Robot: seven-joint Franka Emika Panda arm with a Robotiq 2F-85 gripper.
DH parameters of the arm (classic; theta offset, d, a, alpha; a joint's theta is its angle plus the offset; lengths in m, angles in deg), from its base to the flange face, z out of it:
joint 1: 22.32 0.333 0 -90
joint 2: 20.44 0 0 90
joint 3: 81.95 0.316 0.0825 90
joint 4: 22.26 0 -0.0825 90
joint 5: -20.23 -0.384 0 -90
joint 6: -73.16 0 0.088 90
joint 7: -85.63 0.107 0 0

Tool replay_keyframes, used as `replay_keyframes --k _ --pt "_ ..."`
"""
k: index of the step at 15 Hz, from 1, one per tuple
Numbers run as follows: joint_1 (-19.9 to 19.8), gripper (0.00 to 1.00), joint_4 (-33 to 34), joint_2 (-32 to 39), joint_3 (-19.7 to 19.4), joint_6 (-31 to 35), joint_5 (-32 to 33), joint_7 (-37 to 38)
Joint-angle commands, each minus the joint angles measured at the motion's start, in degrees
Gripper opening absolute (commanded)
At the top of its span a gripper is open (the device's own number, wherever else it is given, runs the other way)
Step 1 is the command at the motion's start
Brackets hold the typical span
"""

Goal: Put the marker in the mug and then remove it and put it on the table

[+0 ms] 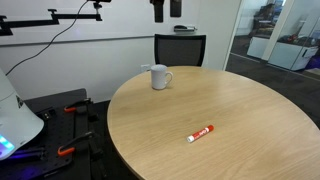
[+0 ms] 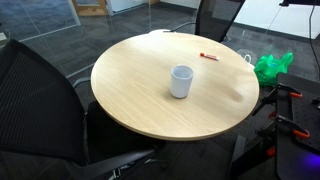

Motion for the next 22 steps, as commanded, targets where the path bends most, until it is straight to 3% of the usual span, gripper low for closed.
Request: replay_keyframes --k 1,8,16,22 --pt "-1.96 1.00 1.74 7.48 -1.39 6.34 2.57 -0.70" --pt "-3.79 1.00 2.37 18.43 -2.95 16.72 2.44 -5.46" --pt "-3.72 1.00 1.68 19.28 -2.75 17.09 2.47 -3.77" --pt "-4.87 1.00 -0.23 24.30 -3.00 24.93 0.28 -5.97"
